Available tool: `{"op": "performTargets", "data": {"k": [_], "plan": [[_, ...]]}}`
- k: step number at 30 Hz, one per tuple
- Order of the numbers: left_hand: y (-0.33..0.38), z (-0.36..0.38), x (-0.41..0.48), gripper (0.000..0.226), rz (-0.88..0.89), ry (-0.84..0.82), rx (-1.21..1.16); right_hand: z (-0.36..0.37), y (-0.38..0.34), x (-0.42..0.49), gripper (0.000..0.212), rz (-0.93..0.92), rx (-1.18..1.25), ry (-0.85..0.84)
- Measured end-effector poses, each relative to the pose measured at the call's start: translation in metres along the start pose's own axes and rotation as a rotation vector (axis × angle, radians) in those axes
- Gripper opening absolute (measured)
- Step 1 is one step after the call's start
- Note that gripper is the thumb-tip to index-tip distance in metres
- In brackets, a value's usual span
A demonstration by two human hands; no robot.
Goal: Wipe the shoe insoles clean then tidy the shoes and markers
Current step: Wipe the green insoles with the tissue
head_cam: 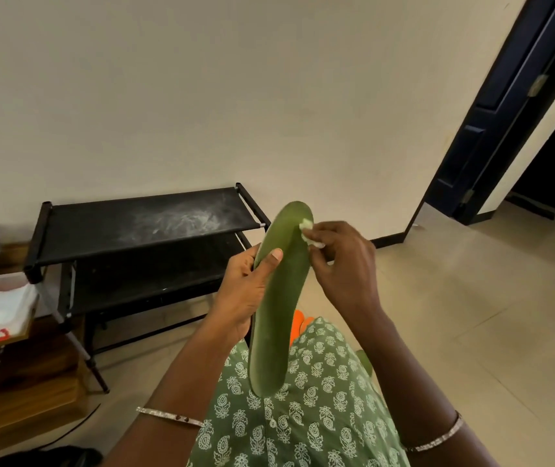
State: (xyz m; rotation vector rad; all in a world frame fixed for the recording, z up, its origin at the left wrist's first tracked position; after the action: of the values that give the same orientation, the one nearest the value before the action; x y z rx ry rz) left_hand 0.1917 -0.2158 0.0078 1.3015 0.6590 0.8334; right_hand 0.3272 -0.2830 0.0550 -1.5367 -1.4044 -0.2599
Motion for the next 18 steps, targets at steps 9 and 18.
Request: {"op": "performTargets", "data": {"k": [9, 18], "plan": [[-0.004, 0.004, 0.001, 0.019, -0.001, 0.038, 0.005, -0.003, -0.004, -0.014, 0.014, -0.003, -0.02, -0.066], [-0.001, -0.002, 0.003, 0.018, 0.027, 0.087, -0.041, 0.003, -0.014, -0.022, 0.016, -0.001, 0.045, -0.142]]}}
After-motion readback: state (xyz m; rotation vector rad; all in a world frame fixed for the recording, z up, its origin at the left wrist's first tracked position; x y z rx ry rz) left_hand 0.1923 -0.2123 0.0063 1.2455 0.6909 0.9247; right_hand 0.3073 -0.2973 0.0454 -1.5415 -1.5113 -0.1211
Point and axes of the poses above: each hand's wrist, its own x-axis towards the middle knuckle, its own z-axis out of the palm, y = z × x, the point moved 4 cm from there along x, towards the middle knuckle, and after that the axes turned 9 degrees about x, right-handed, at the moved point
